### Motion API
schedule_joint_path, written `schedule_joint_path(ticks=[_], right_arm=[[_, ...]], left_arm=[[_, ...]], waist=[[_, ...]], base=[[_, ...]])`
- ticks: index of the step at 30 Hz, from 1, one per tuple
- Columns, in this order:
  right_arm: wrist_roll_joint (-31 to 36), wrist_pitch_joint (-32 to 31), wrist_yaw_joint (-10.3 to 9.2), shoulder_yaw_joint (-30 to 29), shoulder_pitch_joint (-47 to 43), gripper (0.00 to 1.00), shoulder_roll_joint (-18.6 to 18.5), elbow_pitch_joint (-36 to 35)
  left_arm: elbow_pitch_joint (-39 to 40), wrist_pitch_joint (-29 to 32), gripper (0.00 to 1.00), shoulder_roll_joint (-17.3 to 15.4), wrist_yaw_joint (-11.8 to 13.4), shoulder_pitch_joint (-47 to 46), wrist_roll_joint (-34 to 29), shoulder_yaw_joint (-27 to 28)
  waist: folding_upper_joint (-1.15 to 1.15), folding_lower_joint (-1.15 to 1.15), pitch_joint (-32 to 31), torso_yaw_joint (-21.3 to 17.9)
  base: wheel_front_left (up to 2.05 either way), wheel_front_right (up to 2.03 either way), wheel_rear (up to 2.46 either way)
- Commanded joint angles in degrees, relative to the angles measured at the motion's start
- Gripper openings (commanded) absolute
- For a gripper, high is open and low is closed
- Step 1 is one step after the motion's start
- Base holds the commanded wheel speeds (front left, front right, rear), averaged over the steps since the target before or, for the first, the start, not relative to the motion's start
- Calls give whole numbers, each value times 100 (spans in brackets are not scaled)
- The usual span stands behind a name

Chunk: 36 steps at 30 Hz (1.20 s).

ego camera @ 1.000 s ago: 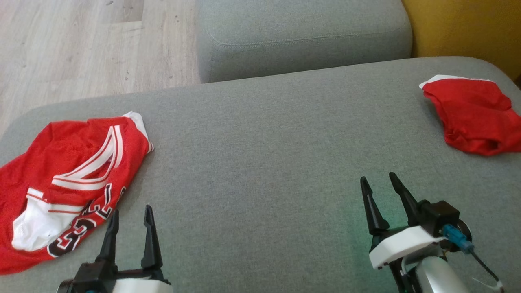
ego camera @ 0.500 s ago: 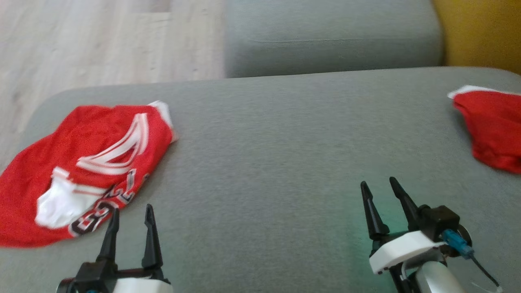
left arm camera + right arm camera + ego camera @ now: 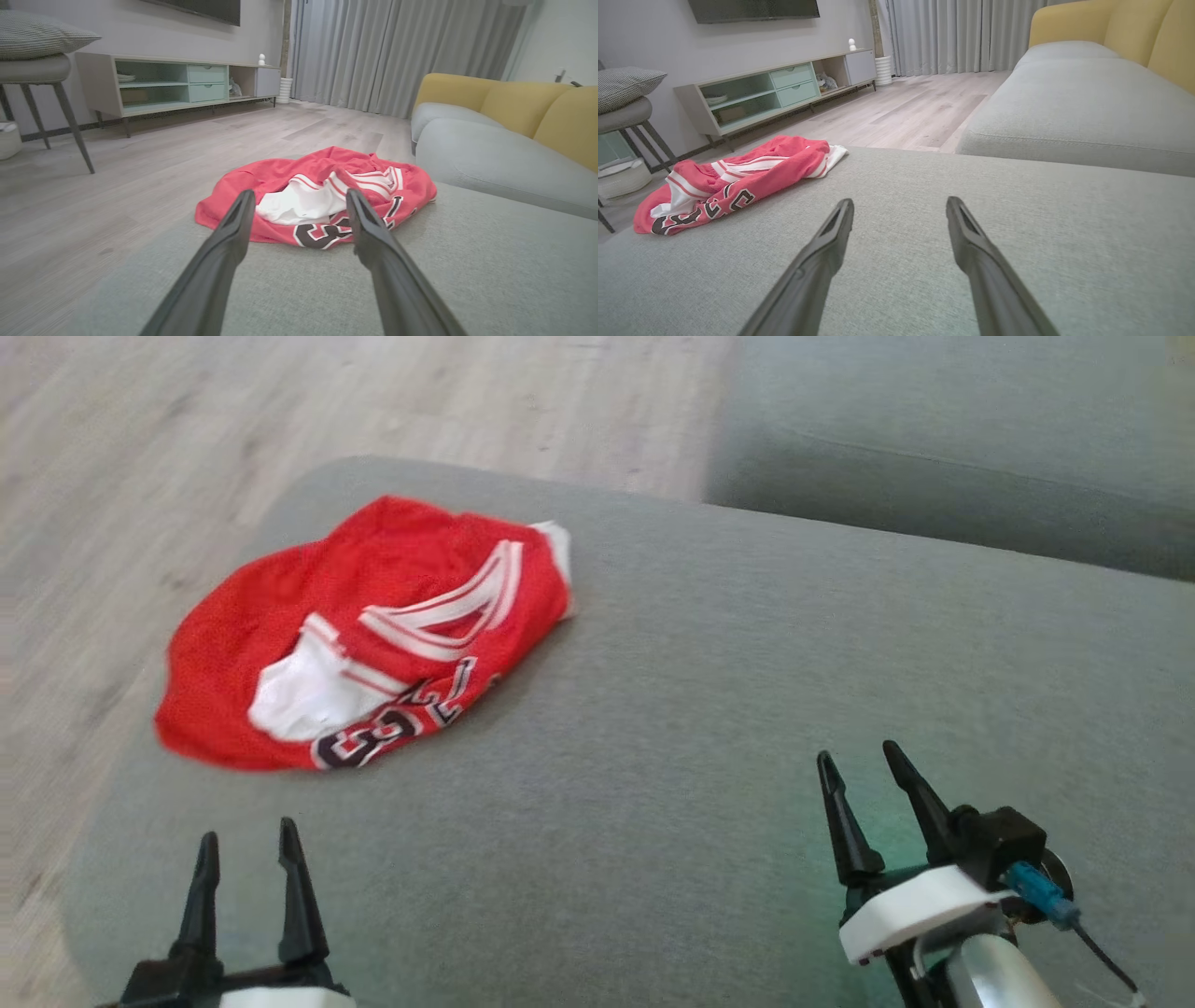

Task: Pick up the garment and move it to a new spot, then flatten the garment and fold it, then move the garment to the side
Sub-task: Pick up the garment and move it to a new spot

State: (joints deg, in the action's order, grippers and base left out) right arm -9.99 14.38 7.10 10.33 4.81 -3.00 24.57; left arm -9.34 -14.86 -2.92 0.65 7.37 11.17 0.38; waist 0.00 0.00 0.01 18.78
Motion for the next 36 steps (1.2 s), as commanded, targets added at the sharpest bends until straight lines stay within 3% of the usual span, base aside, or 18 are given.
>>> schedule_joint_path(ticks=[1, 7, 12, 16, 17, 20, 25, 31, 36], right_arm=[[51, 62, 39, 106, 131, 100, 12, -183], [174, 62, 39, 107, 266, 100, -164, -240], [274, 62, 39, 148, 592, 100, -531, -394], [321, 62, 39, 175, 781, 100, -760, -468], [357, 62, 39, 176, 863, 100, -950, -509], [401, 62, 39, 199, 937, 100, -1233, -555], [408, 62, 39, 103, 1014, 100, -1543, -685], [411, 62, 39, 40, 1069, 100, -1732, -805], [419, 62, 39, 28, 1117, 100, -1710, -873]], left_arm=[[222, -14, 100, 4, 56, -172, 43, 219], [489, -14, 100, 4, 82, -540, 76, 417], [437, -14, 100, 2, -136, -1380, -104, 619], [-127, -14, 100, -120, -309, -1949, -151, 637], [-722, 42, 100, -242, -422, -2442, -115, 578], [-1509, 267, 100, -390, -511, -3186, -39, 525], [-2850, 757, 100, -428, -731, -4084, 362, 355], [-4132, 1250, 100, -485, -807, -4583, 661, -48], [-4523, 1018, 100, -555, -811, -4751, 790, -323]], waist=[[0, 0, 111, 269], [0, 0, 569, 420], [0, 0, 1291, 343], [0, 0, 1680, 235], [0, 0, 1905, 209], [0, 0, 2176, 173], [0, 0, 2474, 123], [0, 0, 2698, 46], [0, 0, 2753, -50]], base=[[0, 0, 0], [0, 0, 0], [0, 0, 0], [0, 0, 0], [0, 0, 0], [0, 0, 0], [0, 0, 0], [0, 0, 0], [0, 0, 0]])
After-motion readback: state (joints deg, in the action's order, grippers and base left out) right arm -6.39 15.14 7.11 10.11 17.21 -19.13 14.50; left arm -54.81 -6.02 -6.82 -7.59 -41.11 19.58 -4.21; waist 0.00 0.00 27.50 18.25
